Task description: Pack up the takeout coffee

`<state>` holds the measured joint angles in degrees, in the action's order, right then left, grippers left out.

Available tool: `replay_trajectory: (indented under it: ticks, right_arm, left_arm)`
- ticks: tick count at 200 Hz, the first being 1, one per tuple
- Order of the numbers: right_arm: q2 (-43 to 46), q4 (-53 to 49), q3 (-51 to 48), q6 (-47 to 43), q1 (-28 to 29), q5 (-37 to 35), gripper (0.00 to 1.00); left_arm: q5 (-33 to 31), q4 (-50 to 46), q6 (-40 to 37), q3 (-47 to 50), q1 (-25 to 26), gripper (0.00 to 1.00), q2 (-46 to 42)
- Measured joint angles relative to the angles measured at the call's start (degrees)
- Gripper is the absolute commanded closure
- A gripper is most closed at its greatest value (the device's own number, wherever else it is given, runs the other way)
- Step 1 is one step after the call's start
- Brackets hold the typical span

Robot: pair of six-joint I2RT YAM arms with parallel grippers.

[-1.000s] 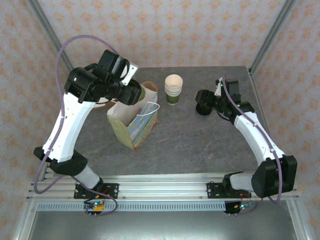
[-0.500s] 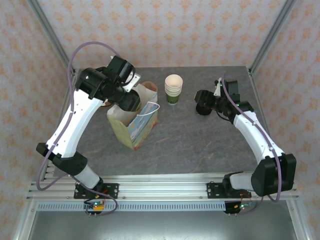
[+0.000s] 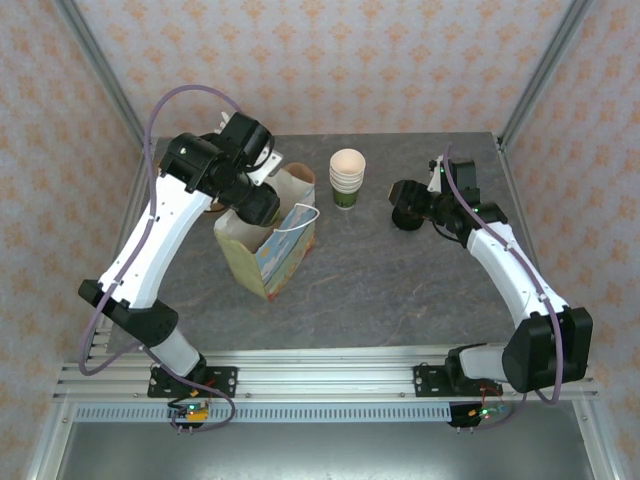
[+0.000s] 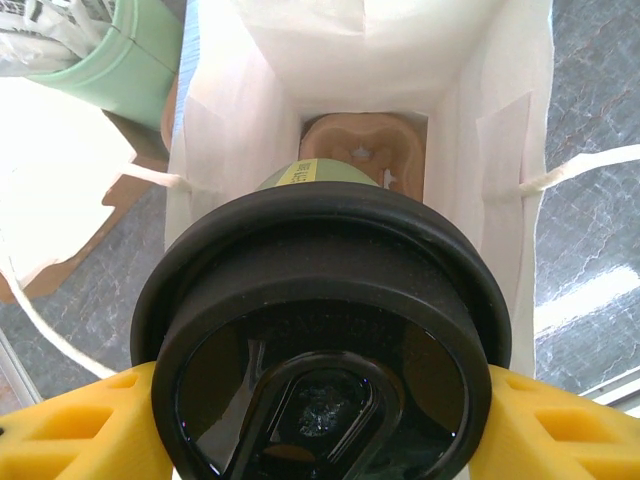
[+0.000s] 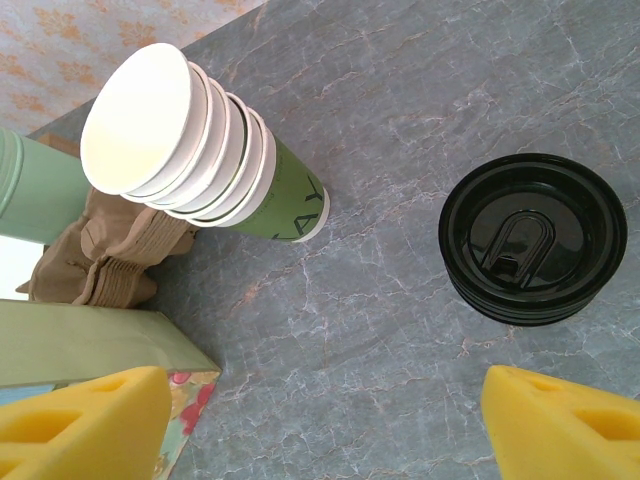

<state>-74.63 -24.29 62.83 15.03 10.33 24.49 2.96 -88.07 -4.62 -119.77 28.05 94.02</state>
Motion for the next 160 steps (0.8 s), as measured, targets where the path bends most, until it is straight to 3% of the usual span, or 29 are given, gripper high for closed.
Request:
replay_trajectory:
  ticks: [160]
  right_arm:
    - [-0.52, 3.32, -2.67, 0.63, 0.31, 2.60, 0.18]
  left_arm:
    - [2.62, -4.20, 1.29, 4.20, -0.04, 0.41, 1.11]
